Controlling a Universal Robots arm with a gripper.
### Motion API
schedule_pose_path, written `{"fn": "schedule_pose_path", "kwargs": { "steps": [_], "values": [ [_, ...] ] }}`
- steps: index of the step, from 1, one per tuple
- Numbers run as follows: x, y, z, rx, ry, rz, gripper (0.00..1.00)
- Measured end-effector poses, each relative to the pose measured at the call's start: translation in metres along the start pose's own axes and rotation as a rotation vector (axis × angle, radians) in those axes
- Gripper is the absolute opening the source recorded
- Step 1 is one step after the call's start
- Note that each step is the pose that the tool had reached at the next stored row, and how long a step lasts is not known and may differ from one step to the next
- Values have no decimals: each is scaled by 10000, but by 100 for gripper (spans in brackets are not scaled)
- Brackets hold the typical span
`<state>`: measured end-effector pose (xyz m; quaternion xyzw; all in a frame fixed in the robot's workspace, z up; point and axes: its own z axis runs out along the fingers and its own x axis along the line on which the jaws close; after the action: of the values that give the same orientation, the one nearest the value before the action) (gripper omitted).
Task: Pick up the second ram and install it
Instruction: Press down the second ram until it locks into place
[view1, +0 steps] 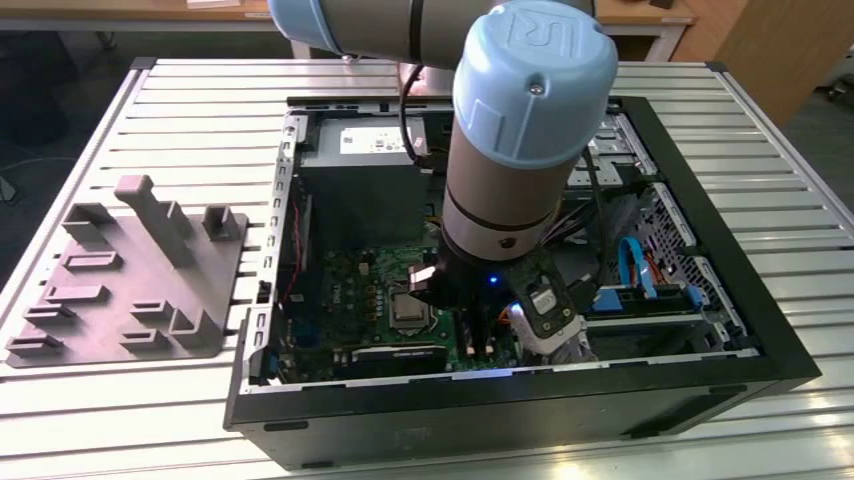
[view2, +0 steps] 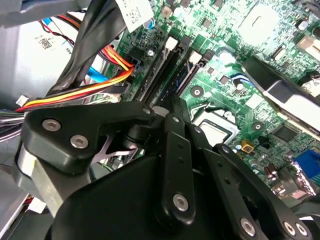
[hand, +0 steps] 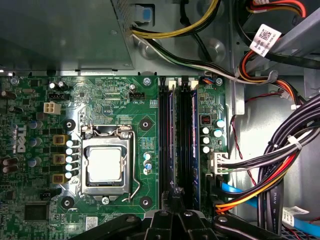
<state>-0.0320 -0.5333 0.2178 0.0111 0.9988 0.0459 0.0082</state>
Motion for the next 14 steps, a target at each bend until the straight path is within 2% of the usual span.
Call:
{"fn": "schedule_pose_path", "kwargs": {
  "steps": [2,10,14],
  "values": [
    [-1,5,-21,-23,-6,0,10],
    [-4,22,-241,5,0,0,10],
    [-4,23,-246,5,0,-1,10]
  ]
}}
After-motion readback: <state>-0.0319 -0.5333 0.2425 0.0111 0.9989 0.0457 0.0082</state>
